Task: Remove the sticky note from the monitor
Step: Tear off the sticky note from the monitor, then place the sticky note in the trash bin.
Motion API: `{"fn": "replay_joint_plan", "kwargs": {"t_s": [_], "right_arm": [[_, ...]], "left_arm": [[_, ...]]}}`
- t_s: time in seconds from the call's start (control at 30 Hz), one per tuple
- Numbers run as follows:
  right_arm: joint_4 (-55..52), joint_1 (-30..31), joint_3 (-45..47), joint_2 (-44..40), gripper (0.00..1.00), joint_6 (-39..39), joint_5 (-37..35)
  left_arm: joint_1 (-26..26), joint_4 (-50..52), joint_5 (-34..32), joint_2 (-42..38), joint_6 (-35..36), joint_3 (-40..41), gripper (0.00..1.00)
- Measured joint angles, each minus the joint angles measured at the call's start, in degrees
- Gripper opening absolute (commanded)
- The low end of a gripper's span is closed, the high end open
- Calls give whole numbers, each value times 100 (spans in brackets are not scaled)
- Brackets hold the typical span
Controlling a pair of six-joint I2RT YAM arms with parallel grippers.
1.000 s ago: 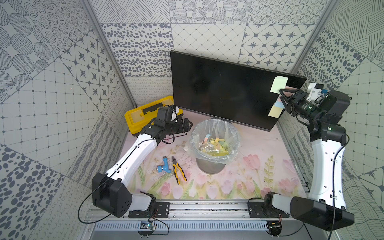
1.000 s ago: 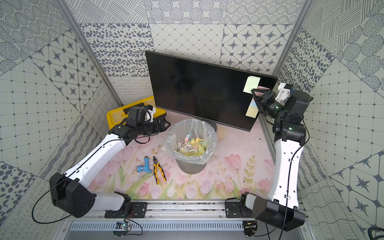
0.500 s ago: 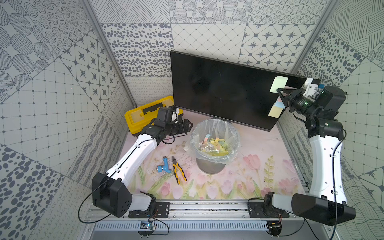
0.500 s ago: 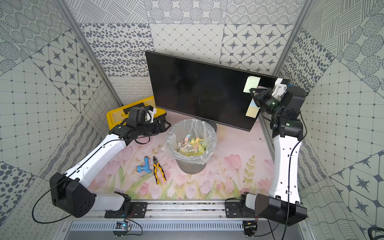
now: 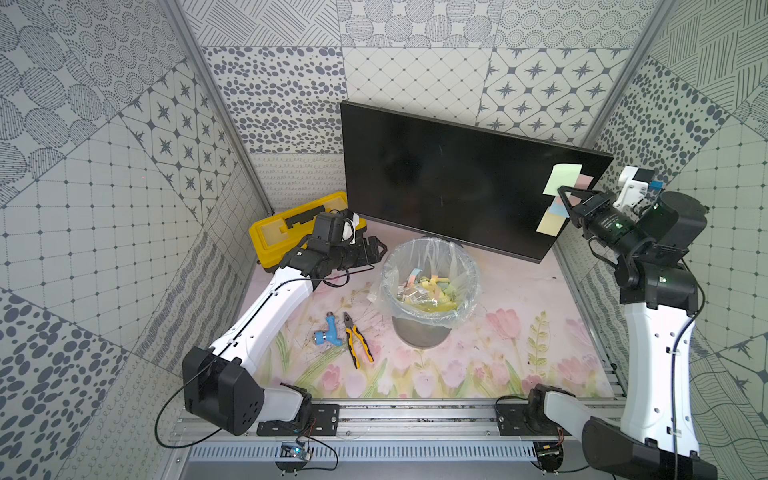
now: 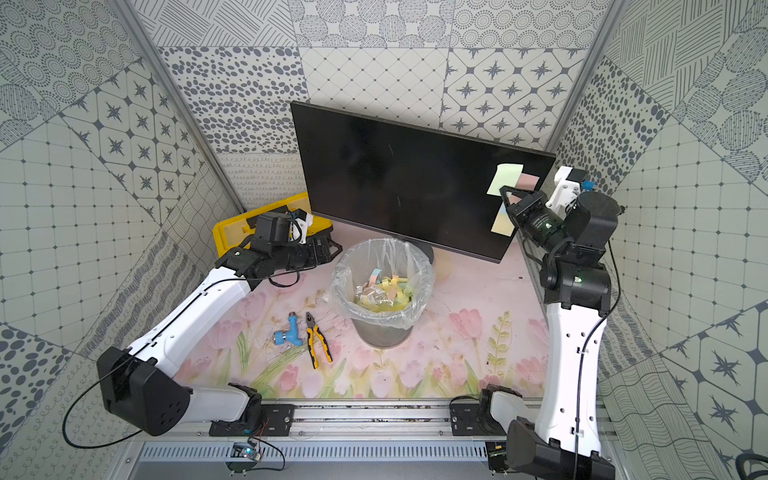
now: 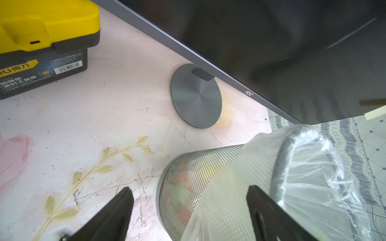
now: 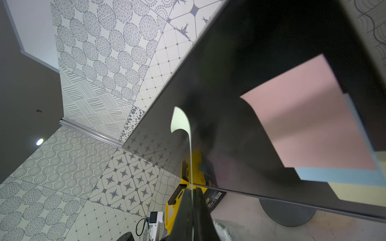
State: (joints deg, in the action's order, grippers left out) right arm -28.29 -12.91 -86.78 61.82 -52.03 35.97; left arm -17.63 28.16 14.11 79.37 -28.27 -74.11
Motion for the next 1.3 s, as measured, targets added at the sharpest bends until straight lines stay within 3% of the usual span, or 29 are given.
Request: {"fn": "replay_joint_plan", "kwargs": {"t_s": [0.17,0.33,0.43,0.57,0.7,1.0,1.13,1.3], "right_arm": [[-264,734,70,-151,0,422,-24],[-846,2094,63,-68,0,1217,-431],[-1344,3058,-52,181,0,1727,-966],[-2271,4306,-656,901,0,2494,-1996],[-3042,5171,-1128,1543,0,3073,-2841],[-4085,5976,-1270,2461,0,3744,-3792],[-4339,6151,-1296,2833,0,3910,-3963],[-4468,6236,-1296,3049,21,4028,-4096]], "left_arm": [[0,107,236,9,-7,-116,90],[0,251,487,26,-4,-332,87],[0,378,686,92,7,-450,79],[-105,487,922,118,46,-479,77],[-332,664,1071,118,127,-479,67],[-590,992,1062,175,295,-479,41],[-599,990,1056,232,289,-479,40],[-603,979,1036,264,286,-479,45]]}}
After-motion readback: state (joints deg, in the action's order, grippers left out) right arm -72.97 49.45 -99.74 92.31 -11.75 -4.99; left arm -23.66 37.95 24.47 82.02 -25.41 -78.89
